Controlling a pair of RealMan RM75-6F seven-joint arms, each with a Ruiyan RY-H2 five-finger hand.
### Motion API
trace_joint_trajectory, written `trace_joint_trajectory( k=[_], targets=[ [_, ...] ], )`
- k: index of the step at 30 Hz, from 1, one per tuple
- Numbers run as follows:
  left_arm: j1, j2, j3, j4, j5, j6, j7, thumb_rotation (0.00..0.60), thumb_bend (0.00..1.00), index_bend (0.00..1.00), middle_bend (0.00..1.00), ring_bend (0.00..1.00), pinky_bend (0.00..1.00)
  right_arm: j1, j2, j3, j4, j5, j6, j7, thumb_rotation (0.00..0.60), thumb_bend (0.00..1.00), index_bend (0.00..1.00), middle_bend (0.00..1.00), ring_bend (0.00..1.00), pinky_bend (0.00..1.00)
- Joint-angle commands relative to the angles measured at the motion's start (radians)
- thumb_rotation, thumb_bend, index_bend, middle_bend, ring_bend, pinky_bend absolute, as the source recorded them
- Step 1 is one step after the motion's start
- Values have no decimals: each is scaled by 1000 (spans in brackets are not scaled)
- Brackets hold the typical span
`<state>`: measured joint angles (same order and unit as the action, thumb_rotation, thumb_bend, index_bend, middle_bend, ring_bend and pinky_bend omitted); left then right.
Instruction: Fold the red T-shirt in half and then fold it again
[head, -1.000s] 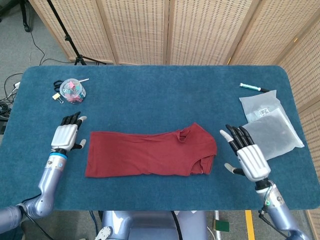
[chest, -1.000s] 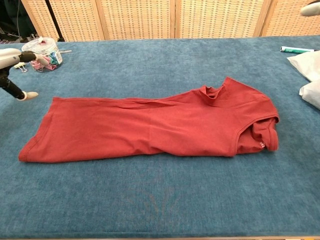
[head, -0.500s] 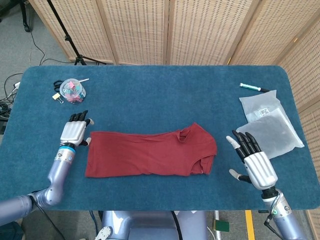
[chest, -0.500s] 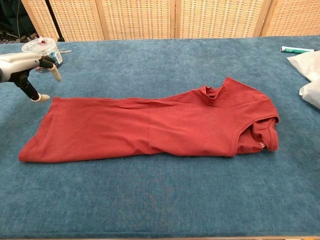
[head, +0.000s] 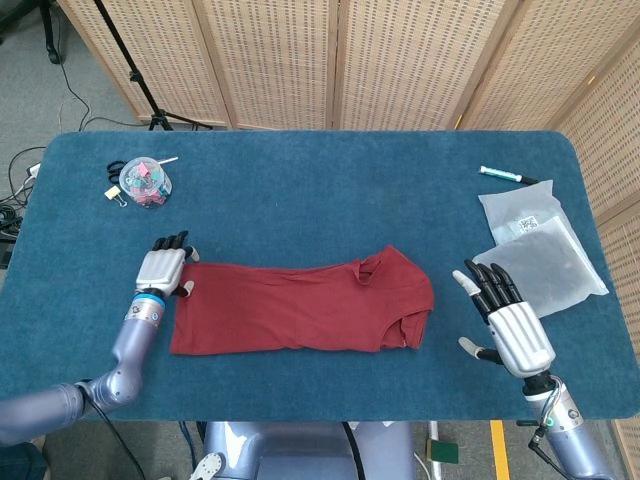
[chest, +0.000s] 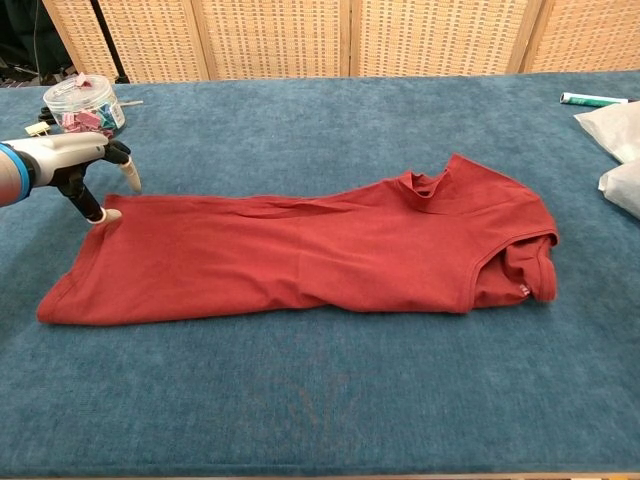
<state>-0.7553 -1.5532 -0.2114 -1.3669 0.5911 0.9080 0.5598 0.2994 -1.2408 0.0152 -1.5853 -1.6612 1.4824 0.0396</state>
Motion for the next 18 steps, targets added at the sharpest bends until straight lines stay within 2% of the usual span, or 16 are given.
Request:
trace_joint_trajectory(
  k=[1,10,18],
  targets=[
    [-7,-6,3,7,-8,4,5,600,373,353,0,0,0,-1,0,2,0,0,-1,0,600,0,0,0,0,0],
    [-17,-19,11,24,-29,11,5,600,375,383,0,0,0,-5,-1,8,-1,-2,-9,0,600,0,0,0,0,0],
    [-6,-54,8,53,-20,59,-21,600,377,547,0,0,0,-7,-2,13,1,-2,-16,3,600,0,0,0,0,0]
  ],
)
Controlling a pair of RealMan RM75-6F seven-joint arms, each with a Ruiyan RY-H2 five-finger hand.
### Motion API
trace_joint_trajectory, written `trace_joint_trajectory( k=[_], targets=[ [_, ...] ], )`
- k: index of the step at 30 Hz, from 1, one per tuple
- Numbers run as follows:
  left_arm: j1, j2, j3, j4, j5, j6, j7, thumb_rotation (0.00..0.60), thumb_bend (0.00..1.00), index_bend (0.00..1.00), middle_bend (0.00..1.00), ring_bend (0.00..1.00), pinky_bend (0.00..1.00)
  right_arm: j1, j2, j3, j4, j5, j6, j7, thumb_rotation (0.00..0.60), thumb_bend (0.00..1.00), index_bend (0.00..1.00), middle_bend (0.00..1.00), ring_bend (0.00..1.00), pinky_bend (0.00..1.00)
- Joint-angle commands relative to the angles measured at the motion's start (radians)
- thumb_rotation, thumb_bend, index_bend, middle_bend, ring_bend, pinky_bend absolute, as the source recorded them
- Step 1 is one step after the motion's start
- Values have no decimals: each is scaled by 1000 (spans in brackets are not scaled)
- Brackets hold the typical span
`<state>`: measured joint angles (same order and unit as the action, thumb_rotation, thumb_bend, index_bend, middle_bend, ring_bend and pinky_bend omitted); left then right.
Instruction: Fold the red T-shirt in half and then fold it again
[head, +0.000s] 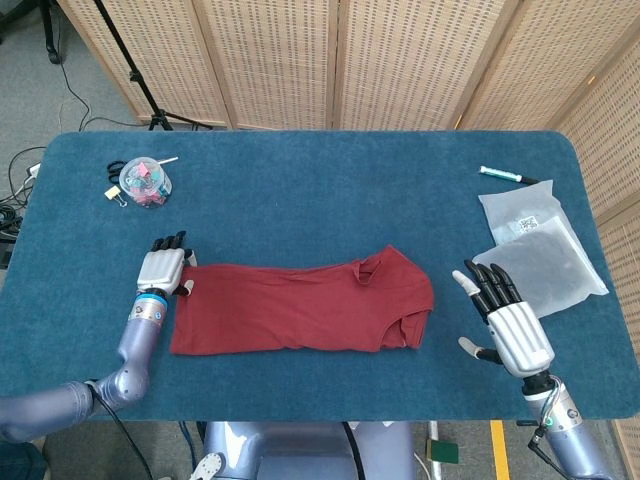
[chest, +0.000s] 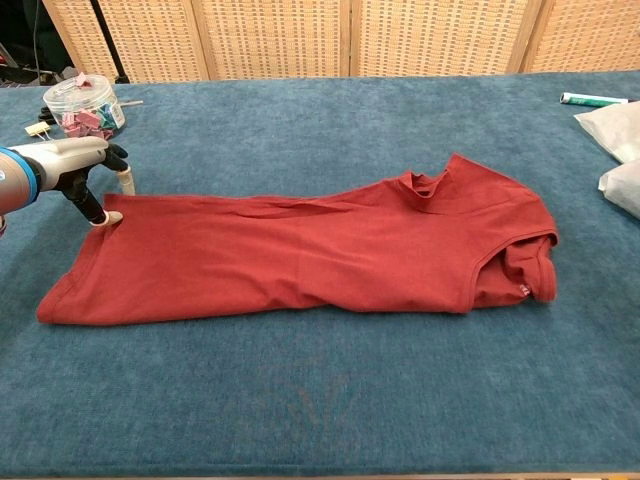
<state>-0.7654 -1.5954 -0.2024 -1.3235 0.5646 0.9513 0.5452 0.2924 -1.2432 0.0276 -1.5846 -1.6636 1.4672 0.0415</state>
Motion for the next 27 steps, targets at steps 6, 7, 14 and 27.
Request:
trace_joint_trajectory(
  k=[6,7,14,27],
  targets=[
    [5,-24,-6,21,22,32,-10,600,379,589,0,0,0,-1,2,4,-2,0,-5,6,600,0,0,0,0,0],
    [5,-25,-7,22,24,33,-10,600,381,593,0,0,0,-1,1,4,-2,0,-7,6,600,0,0,0,0,0],
    [5,-35,-8,35,26,35,0,600,411,645,0,0,0,-3,3,6,-2,-1,-9,13,600,0,0,0,0,0],
    [9,-23,-19,52,13,33,11,600,515,734,0,0,0,-3,2,9,-1,-1,-19,10,600,0,0,0,0,0]
  ],
)
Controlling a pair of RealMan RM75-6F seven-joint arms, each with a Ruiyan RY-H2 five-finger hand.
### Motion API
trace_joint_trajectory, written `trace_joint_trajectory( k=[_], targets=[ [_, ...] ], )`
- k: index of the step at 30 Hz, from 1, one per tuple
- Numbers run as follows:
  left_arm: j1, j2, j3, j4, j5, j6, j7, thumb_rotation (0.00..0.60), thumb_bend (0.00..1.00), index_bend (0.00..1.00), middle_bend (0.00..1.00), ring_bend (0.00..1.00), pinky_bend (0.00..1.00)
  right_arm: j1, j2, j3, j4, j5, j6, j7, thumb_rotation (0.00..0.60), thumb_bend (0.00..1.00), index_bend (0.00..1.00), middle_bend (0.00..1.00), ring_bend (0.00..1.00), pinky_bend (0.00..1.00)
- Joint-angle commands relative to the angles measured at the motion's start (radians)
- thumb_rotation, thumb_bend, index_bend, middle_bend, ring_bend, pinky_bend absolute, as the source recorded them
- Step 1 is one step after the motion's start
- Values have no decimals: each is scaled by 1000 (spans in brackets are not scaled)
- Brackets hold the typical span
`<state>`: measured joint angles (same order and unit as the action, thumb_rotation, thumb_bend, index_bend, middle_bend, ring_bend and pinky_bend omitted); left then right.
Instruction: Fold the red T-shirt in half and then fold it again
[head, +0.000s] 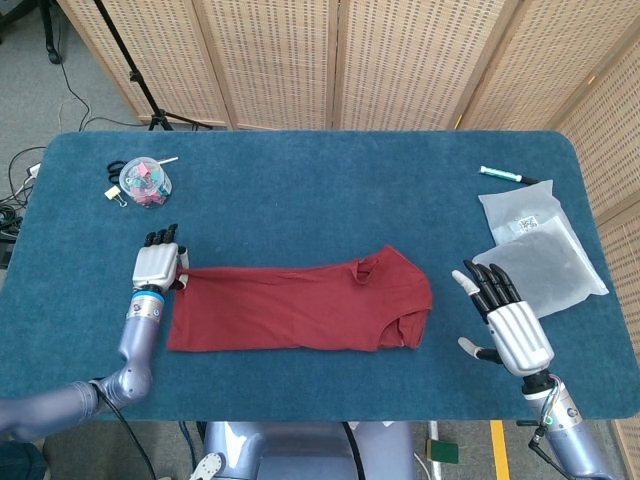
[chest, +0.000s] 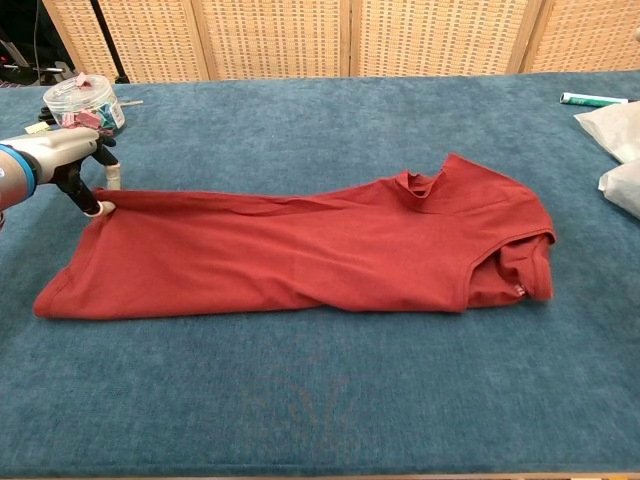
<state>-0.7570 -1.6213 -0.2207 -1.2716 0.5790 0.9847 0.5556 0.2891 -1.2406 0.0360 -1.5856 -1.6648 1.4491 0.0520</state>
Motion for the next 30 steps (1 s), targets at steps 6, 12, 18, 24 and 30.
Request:
trace_joint_trajectory(
  k=[6,12,18,24,30],
  targets=[
    [8,35,-2,4,-15,-11,8,600,525,755,0,0,0,-1,-1,1,-2,1,-4,-4,600,0,0,0,0,0],
    [10,80,0,22,-55,-35,36,600,529,762,0,0,0,-1,0,2,-2,2,-9,-3,600,0,0,0,0,0],
    [15,133,13,90,-106,-84,66,600,535,762,0,0,0,-2,-1,2,-3,1,-9,-7,600,0,0,0,0,0],
    [16,150,15,212,-126,-189,38,600,547,763,0,0,0,-1,-4,1,-3,-2,-13,-18,600,0,0,0,0,0],
    [14,132,31,393,-127,-304,14,600,551,763,0,0,0,-1,-10,1,-3,-1,-18,-31,600,0,0,0,0,0]
  ],
)
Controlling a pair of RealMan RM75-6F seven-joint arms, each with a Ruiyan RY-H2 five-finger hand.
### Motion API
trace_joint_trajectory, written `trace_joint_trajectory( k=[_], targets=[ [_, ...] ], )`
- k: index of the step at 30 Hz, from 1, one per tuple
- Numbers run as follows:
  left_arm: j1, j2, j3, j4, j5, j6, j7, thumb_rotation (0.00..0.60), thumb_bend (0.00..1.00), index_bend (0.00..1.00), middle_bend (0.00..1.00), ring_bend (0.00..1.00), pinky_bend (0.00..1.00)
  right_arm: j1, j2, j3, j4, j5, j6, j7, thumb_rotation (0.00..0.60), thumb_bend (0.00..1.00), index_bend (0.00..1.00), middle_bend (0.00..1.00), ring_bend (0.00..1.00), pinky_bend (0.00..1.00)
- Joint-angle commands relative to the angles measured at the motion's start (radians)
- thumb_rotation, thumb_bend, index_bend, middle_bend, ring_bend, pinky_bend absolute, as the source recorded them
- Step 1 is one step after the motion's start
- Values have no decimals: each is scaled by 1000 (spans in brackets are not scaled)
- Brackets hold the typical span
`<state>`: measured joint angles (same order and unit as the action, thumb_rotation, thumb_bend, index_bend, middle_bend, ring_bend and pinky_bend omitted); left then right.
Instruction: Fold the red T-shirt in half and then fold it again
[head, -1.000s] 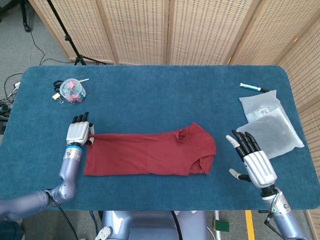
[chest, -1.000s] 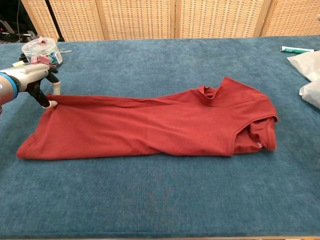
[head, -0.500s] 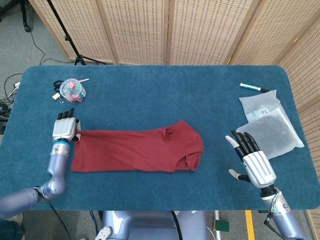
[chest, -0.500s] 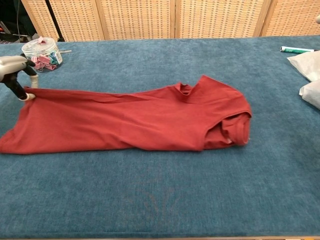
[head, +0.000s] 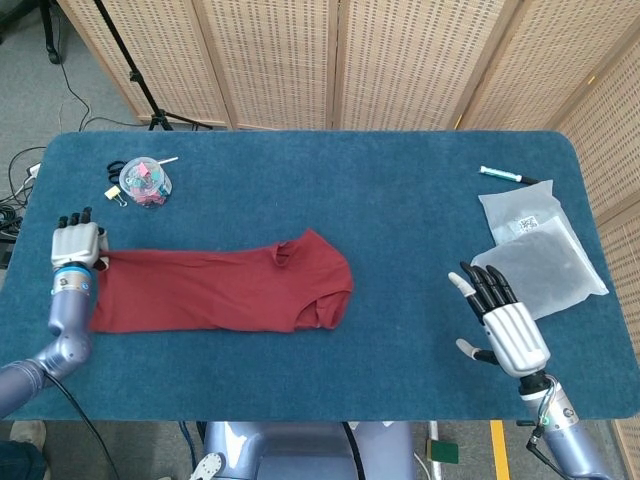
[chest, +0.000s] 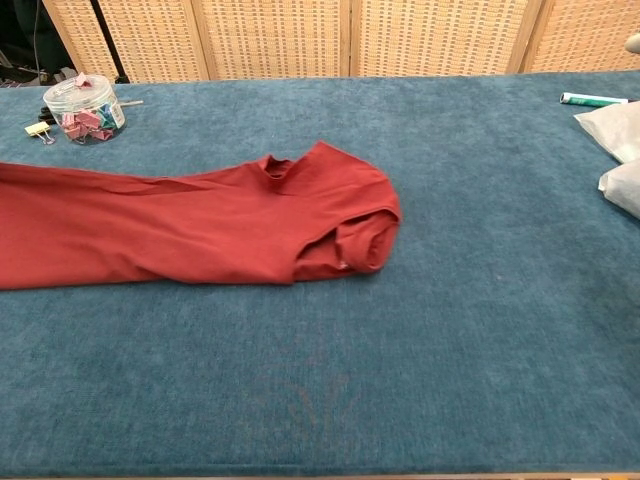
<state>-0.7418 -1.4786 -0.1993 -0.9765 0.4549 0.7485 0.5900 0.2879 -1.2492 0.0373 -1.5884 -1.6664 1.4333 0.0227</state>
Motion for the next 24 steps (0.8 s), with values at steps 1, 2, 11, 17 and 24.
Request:
trace_joint_trajectory(
  k=[1,2,11,17,24],
  targets=[
    [-2,-16,9,127,-4,-88,-27,600,551,762,0,0,0,1,-2,0,0,1,-3,-3,600,0,0,0,0,0],
    [-2,-22,8,164,-6,-113,-36,600,551,762,0,0,0,1,-3,0,1,2,-4,-6,600,0,0,0,0,0],
    [-12,-121,2,516,1,-304,-79,600,552,762,0,0,0,1,-9,3,3,10,-11,-19,600,0,0,0,0,0],
    [-23,-168,-21,640,27,-364,-108,600,554,762,0,0,0,2,-9,6,5,16,-14,-18,600,0,0,0,0,0],
    [-21,-170,-44,645,112,-384,-178,600,553,763,0,0,0,3,-7,7,4,15,-15,-13,600,0,0,0,0,0]
  ],
)
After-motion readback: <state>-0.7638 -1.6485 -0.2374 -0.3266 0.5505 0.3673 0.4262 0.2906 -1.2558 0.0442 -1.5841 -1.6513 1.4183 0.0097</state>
